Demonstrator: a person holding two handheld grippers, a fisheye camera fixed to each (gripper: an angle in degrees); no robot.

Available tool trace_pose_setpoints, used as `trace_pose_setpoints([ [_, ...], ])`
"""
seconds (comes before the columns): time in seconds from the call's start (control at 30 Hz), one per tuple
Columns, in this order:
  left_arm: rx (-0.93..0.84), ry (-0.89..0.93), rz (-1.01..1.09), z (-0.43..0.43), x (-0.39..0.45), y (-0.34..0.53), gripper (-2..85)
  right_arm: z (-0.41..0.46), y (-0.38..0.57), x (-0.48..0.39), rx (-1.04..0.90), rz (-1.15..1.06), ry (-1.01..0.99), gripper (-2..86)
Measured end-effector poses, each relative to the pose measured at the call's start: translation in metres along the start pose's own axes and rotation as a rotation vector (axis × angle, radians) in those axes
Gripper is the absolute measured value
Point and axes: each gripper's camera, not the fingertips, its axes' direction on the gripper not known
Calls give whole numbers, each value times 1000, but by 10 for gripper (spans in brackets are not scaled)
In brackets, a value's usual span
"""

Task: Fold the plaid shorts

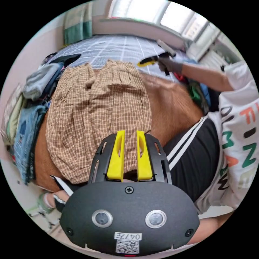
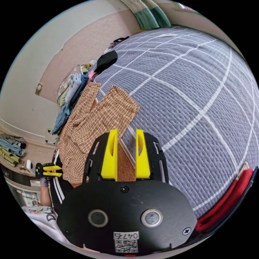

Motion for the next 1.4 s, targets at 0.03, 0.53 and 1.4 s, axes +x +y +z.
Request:
trace_pose_setpoints([
  [0.03, -77, -27, 48, 5, 11, -10, 75, 8, -3, 2, -17, 9, -24, 60],
  [0.53, -510, -37, 80, 77, 18, -50, 9, -7, 5, 4, 4, 8, -87, -11],
  [1.4, 179, 550, -691, 62, -267, 143, 0, 49, -172, -229, 196, -196, -178, -10],
])
